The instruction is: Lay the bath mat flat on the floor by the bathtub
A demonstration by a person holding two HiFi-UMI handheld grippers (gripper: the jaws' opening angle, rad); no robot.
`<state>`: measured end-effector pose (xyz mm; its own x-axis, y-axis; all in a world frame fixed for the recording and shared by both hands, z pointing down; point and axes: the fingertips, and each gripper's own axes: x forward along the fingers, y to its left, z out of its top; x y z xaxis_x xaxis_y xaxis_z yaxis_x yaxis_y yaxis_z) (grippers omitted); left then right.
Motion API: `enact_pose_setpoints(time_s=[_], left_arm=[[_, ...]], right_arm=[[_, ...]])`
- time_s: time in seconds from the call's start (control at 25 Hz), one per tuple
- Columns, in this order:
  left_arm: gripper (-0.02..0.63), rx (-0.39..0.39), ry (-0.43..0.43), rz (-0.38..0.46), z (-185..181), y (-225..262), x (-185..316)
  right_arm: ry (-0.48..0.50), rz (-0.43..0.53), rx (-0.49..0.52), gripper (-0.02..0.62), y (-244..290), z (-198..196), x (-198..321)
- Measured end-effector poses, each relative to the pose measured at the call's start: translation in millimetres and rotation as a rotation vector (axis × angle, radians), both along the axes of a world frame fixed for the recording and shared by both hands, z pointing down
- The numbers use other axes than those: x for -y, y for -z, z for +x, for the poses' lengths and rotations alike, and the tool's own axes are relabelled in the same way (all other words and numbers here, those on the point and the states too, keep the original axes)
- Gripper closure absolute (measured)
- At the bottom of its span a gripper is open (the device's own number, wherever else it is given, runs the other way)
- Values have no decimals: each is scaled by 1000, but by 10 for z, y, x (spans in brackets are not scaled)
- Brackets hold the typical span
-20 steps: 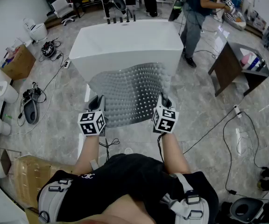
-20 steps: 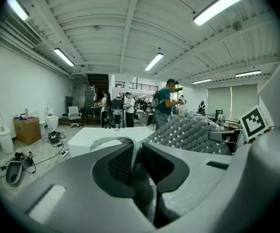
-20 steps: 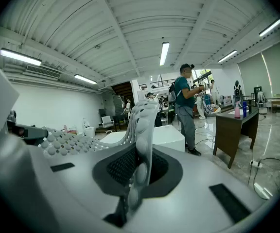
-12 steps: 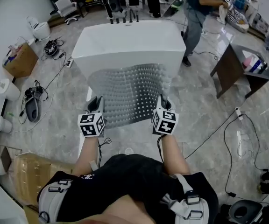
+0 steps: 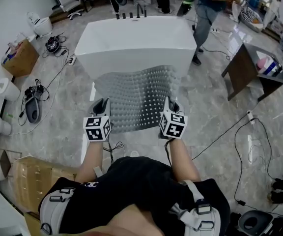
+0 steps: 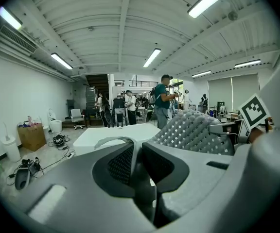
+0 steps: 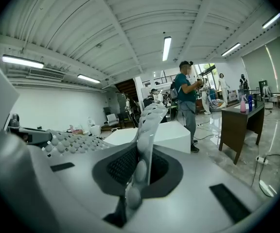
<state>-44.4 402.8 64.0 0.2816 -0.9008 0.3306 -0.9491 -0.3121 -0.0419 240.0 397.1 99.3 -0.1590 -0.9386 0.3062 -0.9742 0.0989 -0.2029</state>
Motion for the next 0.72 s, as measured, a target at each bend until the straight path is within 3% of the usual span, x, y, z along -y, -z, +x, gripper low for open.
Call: enact_pose_setpoints(time_s=[0.28, 0.72], left_arm=[[553, -11, 15, 17, -137, 42, 67], [553, -35, 23, 52, -668, 49, 262]], right_arm=[[9, 3, -21, 580, 37, -109, 66], [23, 13, -50, 580, 60, -644, 299]])
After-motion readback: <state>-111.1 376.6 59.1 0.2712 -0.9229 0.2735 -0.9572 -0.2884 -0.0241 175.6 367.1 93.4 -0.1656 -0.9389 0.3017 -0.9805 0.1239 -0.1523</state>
